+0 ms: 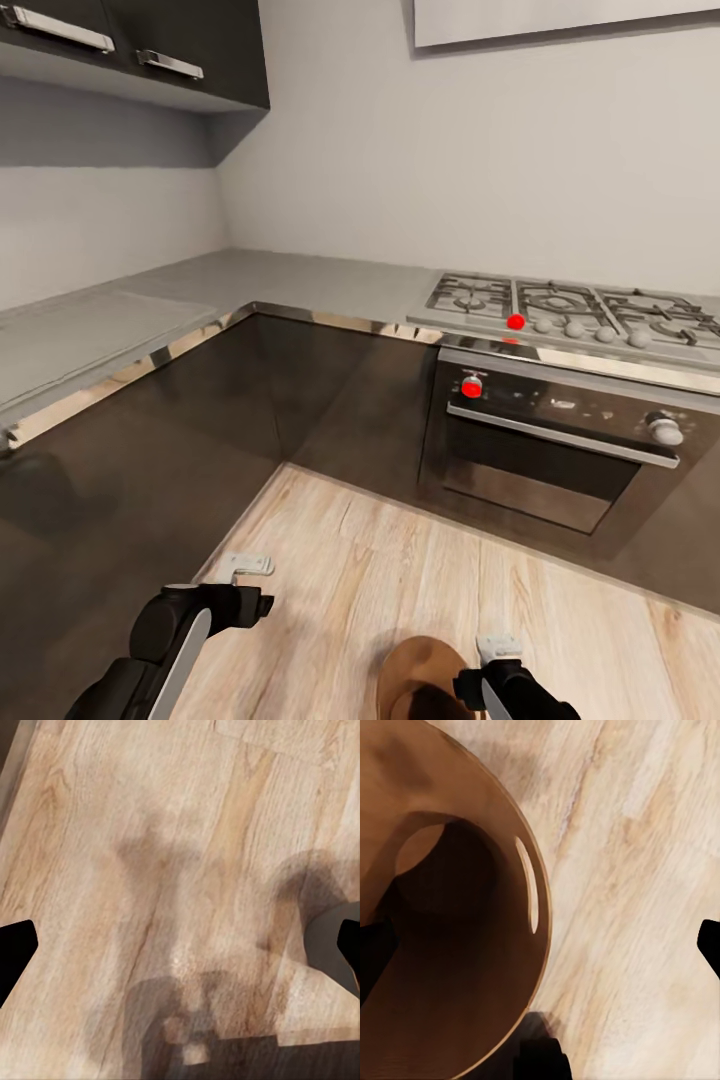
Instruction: Put the three can of soda from the living room inside the tash can in the kitchen.
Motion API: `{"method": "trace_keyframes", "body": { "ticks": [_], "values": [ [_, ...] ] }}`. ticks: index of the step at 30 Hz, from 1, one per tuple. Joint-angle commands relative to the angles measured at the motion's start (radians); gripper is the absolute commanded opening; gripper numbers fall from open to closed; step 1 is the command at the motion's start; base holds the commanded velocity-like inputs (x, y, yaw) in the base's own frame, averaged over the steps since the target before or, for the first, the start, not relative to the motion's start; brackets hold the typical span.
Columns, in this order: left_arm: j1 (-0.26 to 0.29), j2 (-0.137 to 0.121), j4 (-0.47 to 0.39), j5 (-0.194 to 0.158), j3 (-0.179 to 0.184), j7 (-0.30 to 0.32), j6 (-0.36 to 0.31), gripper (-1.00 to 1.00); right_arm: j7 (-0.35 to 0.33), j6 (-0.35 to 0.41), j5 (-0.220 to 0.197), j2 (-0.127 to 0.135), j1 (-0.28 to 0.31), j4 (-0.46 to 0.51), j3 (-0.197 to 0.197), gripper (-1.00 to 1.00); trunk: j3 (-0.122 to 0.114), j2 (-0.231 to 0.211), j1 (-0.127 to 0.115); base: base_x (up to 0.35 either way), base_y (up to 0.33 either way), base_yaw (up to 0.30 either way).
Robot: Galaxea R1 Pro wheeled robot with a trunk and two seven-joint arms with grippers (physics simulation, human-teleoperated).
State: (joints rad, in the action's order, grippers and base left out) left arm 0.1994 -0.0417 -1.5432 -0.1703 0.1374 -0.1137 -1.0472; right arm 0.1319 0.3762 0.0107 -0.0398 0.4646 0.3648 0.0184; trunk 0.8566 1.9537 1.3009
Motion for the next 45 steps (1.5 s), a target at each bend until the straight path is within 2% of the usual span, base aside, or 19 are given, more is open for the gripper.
{"method": "trace_keyframes", "body": {
  "ticks": [1, 19, 26, 45],
  "values": [
    [0.000, 0.000, 0.000, 0.000, 0.000, 0.000, 0.000, 1.00, 0.000, 0.000, 0.000, 0.000, 0.000, -0.002, 0.000, 1.00, 0.003, 0.007, 0.004, 0.000, 0.000, 0.000],
    [0.000, 0.000, 0.000, -0.001, 0.001, 0.000, 0.000, 1.00, 0.000, -0.002, 0.001, -0.001, 0.001, -0.005, -0.001, 1.00, 0.060, 0.133, 0.073, 0.000, 0.000, 0.000],
    [0.000, 0.000, 0.000, 0.000, 0.001, 0.000, 0.000, 1.00, 0.000, -0.001, 0.002, -0.001, 0.003, -0.004, -0.001, 1.00, 0.060, 0.133, 0.073, 0.000, 0.000, 0.000],
    [0.000, 0.000, 0.004, 0.003, 0.001, 0.000, 0.000, 1.00, 0.000, 0.000, 0.002, -0.003, 0.003, -0.004, 0.000, 1.00, 0.119, 0.266, 0.146, 0.000, 0.000, 0.000]
  ]
}}
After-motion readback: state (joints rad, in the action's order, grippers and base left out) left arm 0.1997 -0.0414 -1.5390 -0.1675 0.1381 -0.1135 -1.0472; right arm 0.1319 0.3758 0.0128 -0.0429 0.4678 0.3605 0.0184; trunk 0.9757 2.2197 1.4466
